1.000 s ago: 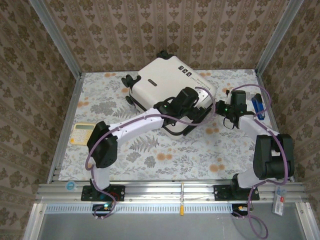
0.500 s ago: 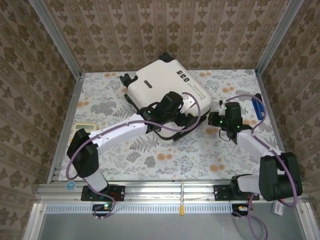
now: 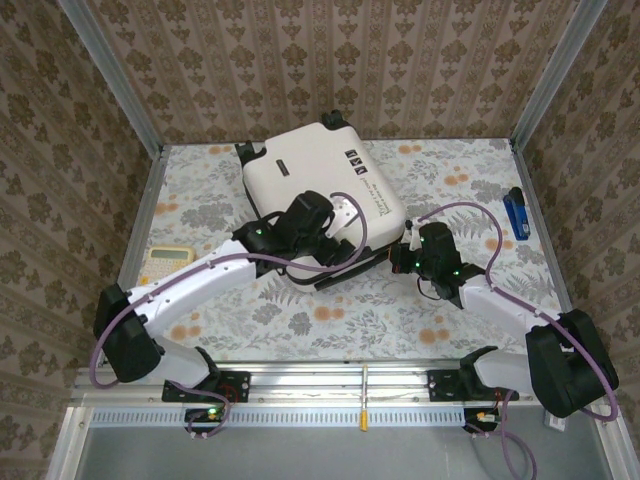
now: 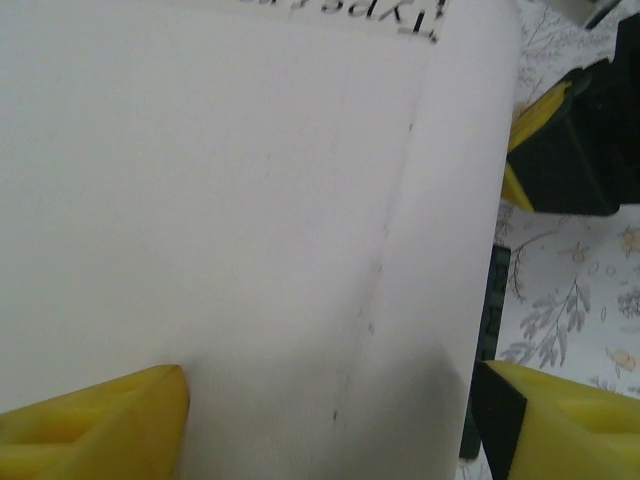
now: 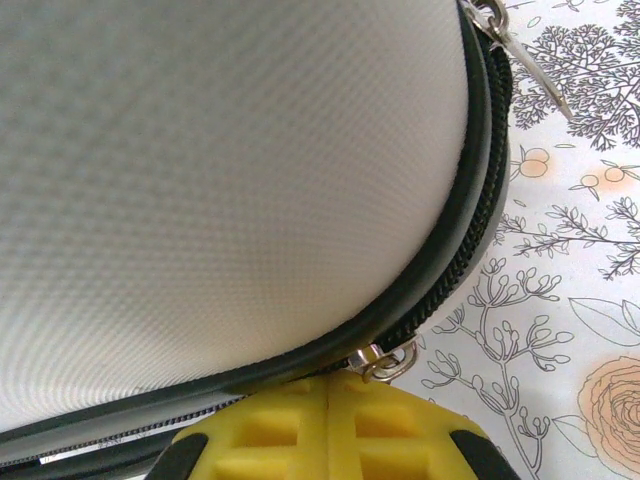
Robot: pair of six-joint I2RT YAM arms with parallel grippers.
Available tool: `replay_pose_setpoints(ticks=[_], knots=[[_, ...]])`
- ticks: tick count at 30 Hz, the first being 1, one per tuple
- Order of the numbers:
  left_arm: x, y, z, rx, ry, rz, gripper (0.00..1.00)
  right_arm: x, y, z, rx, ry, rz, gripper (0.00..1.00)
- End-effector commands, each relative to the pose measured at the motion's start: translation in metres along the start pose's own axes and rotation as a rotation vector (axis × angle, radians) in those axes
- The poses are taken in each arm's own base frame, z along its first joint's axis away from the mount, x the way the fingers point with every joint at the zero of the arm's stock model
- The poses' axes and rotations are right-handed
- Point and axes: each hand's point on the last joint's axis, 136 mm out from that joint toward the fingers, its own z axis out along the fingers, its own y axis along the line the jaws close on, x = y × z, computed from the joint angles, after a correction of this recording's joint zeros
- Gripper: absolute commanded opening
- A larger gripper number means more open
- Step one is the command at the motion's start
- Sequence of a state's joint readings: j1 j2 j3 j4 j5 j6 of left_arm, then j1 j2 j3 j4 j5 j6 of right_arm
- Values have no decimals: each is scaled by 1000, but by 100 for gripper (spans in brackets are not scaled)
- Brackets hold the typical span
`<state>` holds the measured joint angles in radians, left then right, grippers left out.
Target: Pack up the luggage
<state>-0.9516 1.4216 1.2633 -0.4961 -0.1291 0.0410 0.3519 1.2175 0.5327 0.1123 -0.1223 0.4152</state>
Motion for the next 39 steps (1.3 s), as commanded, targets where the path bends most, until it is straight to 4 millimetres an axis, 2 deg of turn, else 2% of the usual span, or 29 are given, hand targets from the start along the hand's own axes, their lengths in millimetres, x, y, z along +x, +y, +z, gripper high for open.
replay_pose_setpoints(ticks=[1, 3, 6, 9, 13, 15, 17, 21, 27, 31, 39], knots=[[-6, 12, -14, -42, 15, -48, 80, -19, -9, -2, 63, -68, 27, 0], [-21, 18, -17, -74, -23, -66, 82, -24, -5, -7, 47, -81, 26, 0], [-29, 44, -20, -216, -32, -129, 84, -36, -3, -21, 34, -115, 36, 0], [-12, 75, -27, -352, 12, -217, 84, -52, -5, -40, 34, -152, 53, 15], [18, 107, -43, -379, 18, -373, 85, -77, -10, -59, 25, -199, 82, 37], [32, 117, -53, -374, 2, -438, 86, -88, -11, -63, 15, -212, 93, 45], [44, 125, -64, -367, -25, -500, 87, -100, -10, -63, -2, -218, 102, 57], [60, 128, -76, -294, -93, -598, 89, -119, -4, -51, -57, -203, 120, 69], [68, 123, -68, -92, -202, -742, 89, -134, 18, -17, -209, -122, 144, 73], [73, 124, -51, 25, -230, -813, 89, -129, 27, -3, -293, -80, 164, 72], [74, 137, -30, 138, -263, -876, 87, -102, 49, -8, -445, -3, 128, 60]])
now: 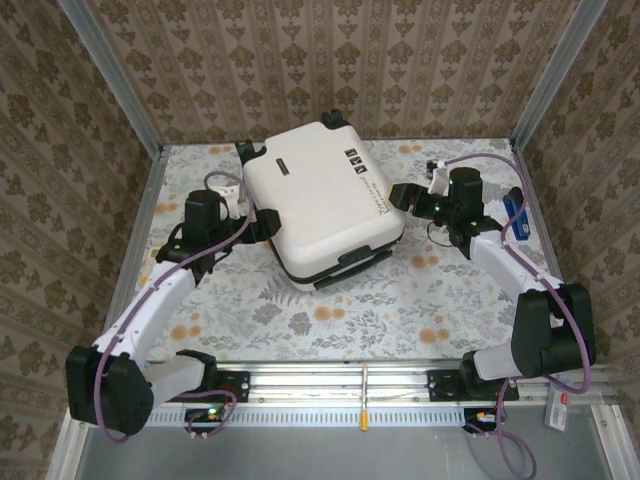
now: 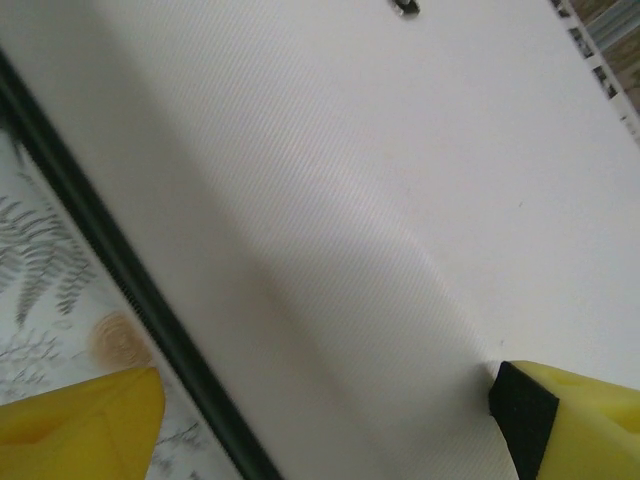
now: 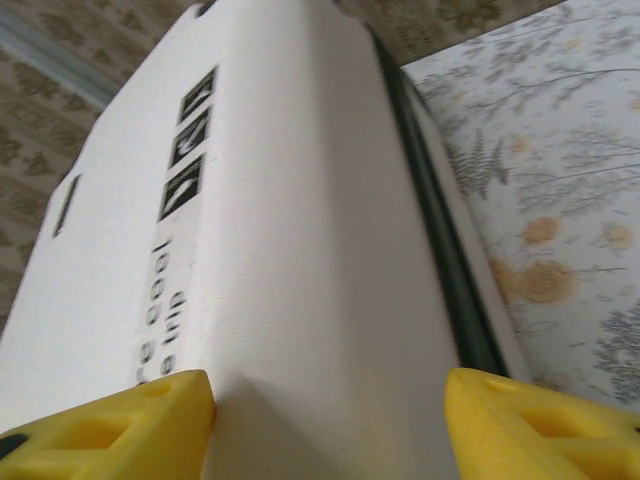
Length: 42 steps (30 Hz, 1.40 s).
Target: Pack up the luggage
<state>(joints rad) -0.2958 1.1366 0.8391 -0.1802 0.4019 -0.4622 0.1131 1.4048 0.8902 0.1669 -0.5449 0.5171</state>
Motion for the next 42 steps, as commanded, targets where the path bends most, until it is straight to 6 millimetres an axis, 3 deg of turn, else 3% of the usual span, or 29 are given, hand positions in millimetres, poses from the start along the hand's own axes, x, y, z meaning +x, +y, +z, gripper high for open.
replay_pose_setpoints(ticks=[1, 8, 12, 16, 18, 23, 27, 31, 37, 42], knots=[[-4, -6, 10, 102, 5, -25, 87, 45, 22, 2, -149, 150, 11, 58], [-18, 9, 18, 94, 19, -43, 86, 94, 42, -13, -208, 243, -13, 52], [-21, 14, 25, 76, 36, -29, 86, 113, 55, -29, -235, 259, -39, 52], [-22, 28, 34, 11, 64, 2, 86, 125, 70, -42, -264, 266, -70, 51], [-26, 34, 37, -30, 86, 12, 85, 126, 67, -45, -223, 260, -92, 51], [-56, 28, 24, -119, 33, 82, 84, 111, 58, -53, -114, 204, -147, 50], [-75, 1, -1, -255, -23, 242, 86, 98, 35, -62, 63, 160, -146, 51], [-68, -54, -7, -287, -32, 443, 87, 96, 23, -78, 166, 148, -152, 51], [-28, -120, 26, -210, 26, 579, 87, 116, 13, -97, 219, 134, -139, 51], [-4, -156, 63, -179, 77, 642, 86, 149, 0, -90, 238, 124, -99, 52]])
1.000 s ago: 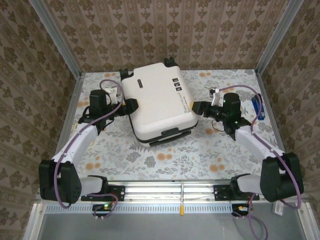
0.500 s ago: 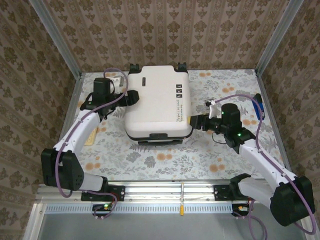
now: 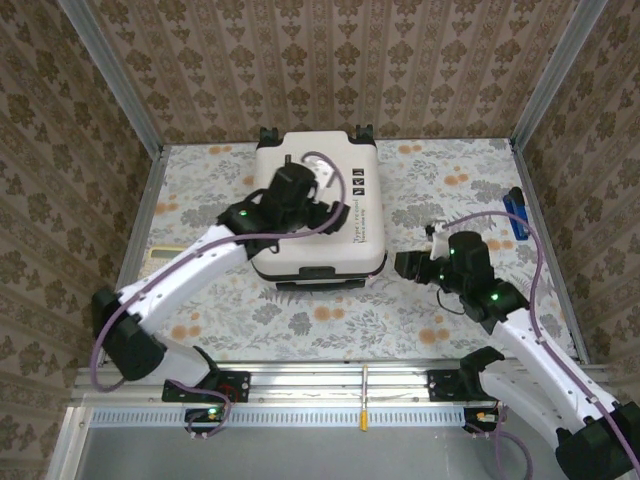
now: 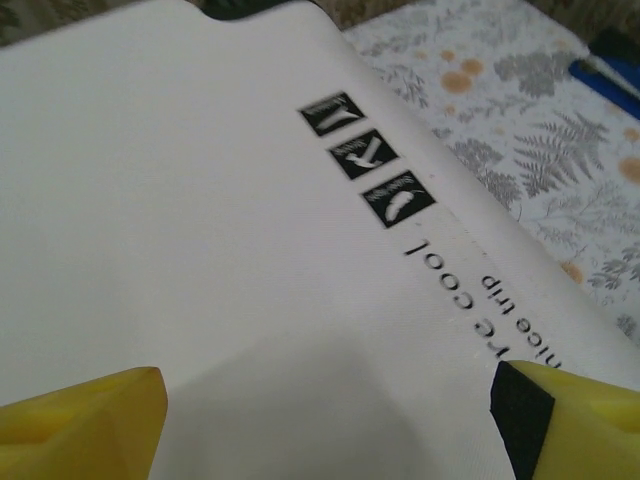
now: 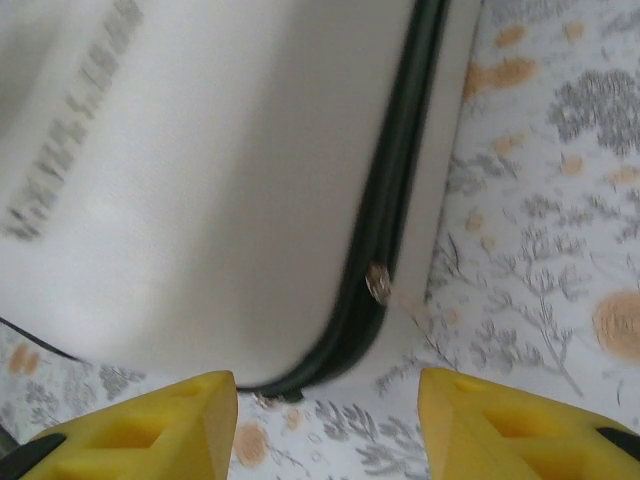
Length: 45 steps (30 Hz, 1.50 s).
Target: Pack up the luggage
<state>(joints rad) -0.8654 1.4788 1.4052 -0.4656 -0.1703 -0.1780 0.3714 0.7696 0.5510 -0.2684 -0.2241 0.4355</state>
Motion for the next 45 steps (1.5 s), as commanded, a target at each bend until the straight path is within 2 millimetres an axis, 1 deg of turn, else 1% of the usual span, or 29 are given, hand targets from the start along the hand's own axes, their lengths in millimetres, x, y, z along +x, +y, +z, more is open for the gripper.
replay_pose_setpoints(ticks=[1, 4, 5, 7, 10, 12, 15, 20, 23, 25, 28, 29, 31, 35, 37, 39, 42, 45], knots=[[-2, -13, 19, -51, 38, 69, 86, 30, -17, 13, 76, 19, 50, 52], [-4, -34, 36, -39, 64, 111, 85, 45, -15, 24, 90, 7, 49, 52], [-5, -37, 41, -41, 65, 116, 85, 49, -15, 28, 93, 3, 48, 53], [-3, -41, 53, -47, 88, 119, 85, 57, -10, 36, 89, -5, 50, 54], [1, -42, 68, -62, 118, 115, 84, 65, -6, 46, 111, -6, 42, 57], [5, -43, 76, -65, 135, 113, 84, 65, -3, 53, 123, -15, 45, 59], [11, -43, 83, -71, 162, 108, 84, 59, 4, 64, 127, -29, 69, 60], [15, -41, 86, -76, 176, 102, 83, 48, 18, 80, 127, -56, 124, 61], [15, -40, 85, -74, 177, 98, 83, 45, 28, 81, 107, -85, 133, 61], [16, -41, 86, -70, 177, 95, 83, 44, 27, 78, 123, -115, 144, 61], [18, -41, 87, -64, 178, 91, 83, 43, 11, 73, 194, -170, 191, 61], [18, -42, 88, -62, 178, 88, 83, 42, 9, 72, 193, -188, 205, 61], [19, -42, 89, -58, 178, 85, 83, 40, 18, 72, 128, -215, 207, 61], [24, -41, 93, -50, 187, 77, 83, 42, 32, 76, 82, -196, 165, 61], [25, -42, 94, -44, 191, 73, 82, 42, 47, 79, 10, -196, 137, 61], [26, -43, 95, -39, 193, 72, 82, 43, 57, 81, -8, -185, 108, 60], [25, -43, 94, -38, 191, 73, 82, 44, 59, 84, 10, -171, 94, 60], [25, -42, 92, -42, 192, 74, 82, 42, 63, 80, -35, -192, 93, 60]])
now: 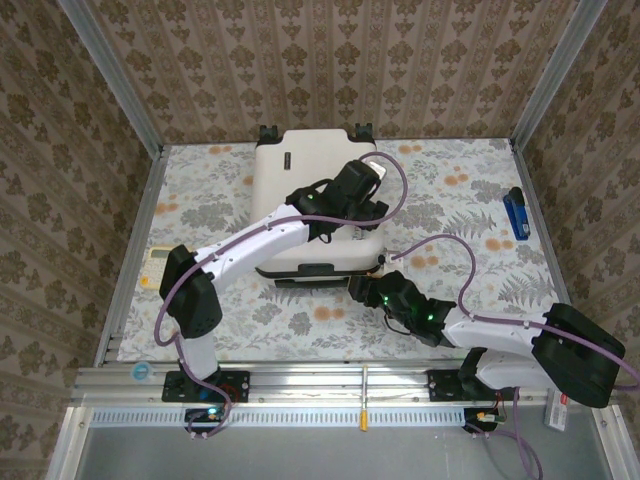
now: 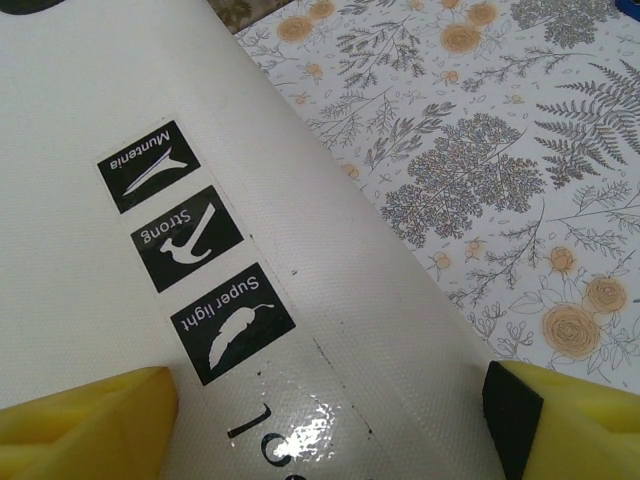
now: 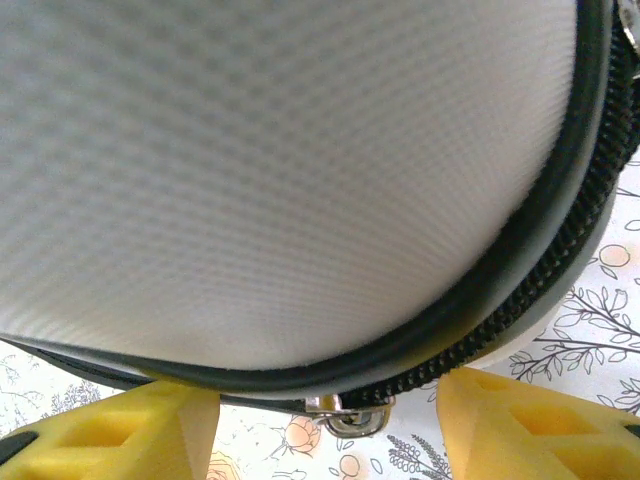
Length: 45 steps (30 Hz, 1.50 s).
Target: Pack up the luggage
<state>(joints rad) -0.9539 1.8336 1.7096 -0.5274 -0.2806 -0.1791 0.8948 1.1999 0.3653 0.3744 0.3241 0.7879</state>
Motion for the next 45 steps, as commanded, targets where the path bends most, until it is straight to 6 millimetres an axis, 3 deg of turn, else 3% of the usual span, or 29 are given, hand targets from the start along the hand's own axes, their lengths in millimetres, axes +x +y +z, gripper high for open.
replay_pose_setpoints(ticks=[1, 4, 10, 16, 23, 29, 34, 45], knots=[[32, -2, 16, 15, 103, 1, 82, -28, 23, -8, -88, -107, 30, 60], [34, 0, 16, 11, 104, -1, 82, -33, 1, -14, 26, -128, 31, 58], [36, -2, 18, 20, 112, 0, 82, -41, -37, -21, 216, -146, 60, 44], [38, 0, 17, 15, 118, 4, 81, -42, -68, -28, 341, -119, 42, 43], [44, 6, 19, 15, 129, -11, 81, -46, -100, -42, 373, -84, 89, 42], [45, 10, 19, 10, 133, -15, 81, -57, -82, -49, 269, -85, 44, 43], [42, 10, 17, 11, 127, -16, 81, -56, -54, -44, 105, -72, -40, 44], [20, -3, 9, 18, 86, 22, 81, -43, -44, -27, 76, 19, -124, 44]])
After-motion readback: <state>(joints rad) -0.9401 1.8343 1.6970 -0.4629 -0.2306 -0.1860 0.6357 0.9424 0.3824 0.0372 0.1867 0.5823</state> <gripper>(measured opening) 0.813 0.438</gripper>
